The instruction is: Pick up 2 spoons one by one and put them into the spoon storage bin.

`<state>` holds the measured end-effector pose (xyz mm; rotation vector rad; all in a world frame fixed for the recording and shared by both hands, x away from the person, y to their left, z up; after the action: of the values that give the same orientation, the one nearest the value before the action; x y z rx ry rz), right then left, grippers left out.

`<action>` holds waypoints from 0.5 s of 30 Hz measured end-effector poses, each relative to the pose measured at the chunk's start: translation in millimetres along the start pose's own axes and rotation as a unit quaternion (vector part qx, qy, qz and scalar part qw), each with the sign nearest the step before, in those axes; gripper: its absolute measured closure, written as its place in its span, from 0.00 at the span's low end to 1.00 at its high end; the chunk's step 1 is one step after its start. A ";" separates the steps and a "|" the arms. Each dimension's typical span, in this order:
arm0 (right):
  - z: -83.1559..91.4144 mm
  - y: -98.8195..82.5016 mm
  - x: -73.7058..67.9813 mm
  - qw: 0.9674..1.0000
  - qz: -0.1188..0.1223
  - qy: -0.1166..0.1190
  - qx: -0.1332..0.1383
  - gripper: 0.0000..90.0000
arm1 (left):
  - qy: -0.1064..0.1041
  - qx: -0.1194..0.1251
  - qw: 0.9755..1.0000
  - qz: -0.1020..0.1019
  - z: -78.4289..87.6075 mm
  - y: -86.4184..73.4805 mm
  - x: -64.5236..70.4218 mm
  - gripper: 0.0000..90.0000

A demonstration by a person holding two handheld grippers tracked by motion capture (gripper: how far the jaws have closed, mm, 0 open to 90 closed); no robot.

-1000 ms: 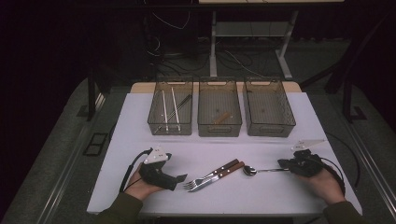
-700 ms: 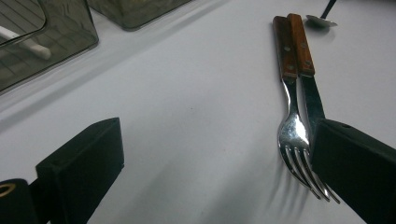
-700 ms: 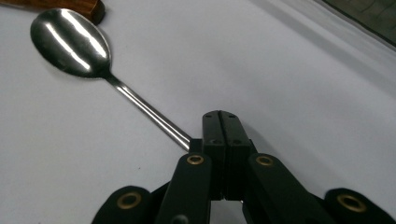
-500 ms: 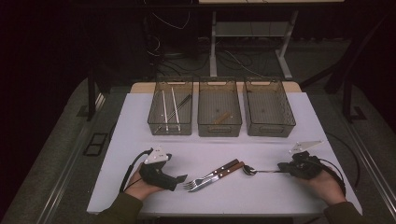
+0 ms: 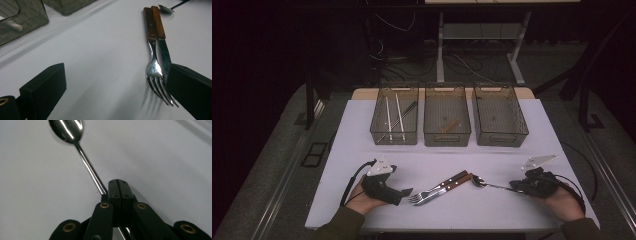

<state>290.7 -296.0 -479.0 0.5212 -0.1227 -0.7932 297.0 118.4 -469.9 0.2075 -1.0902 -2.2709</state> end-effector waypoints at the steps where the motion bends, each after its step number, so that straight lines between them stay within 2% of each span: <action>1: 0.5 -0.6 -1.1 1.000 0.001 0.003 -0.001 1.00 | 0.000 -0.001 1.000 -0.001 0.0 -0.1 0.1 0.02; 15: 4.8 -10.9 -17.0 1.000 0.013 0.025 -0.004 1.00 | -0.004 0.001 1.000 -0.002 -0.6 0.1 1.3 0.02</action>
<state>270.4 -292.2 -478.7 0.5298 -0.0796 -0.7548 296.2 117.2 -470.1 0.2013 -1.0960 -2.2764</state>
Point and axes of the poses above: each handheld gripper's, and its own axes: z roughly backward along the jaws, y roughly out of its top, x roughly to its right, the point moved 5 cm from there along -z, roughly forward along the jaws, and after that the axes turned 4 degrees about -x, right-handed, at the moved point
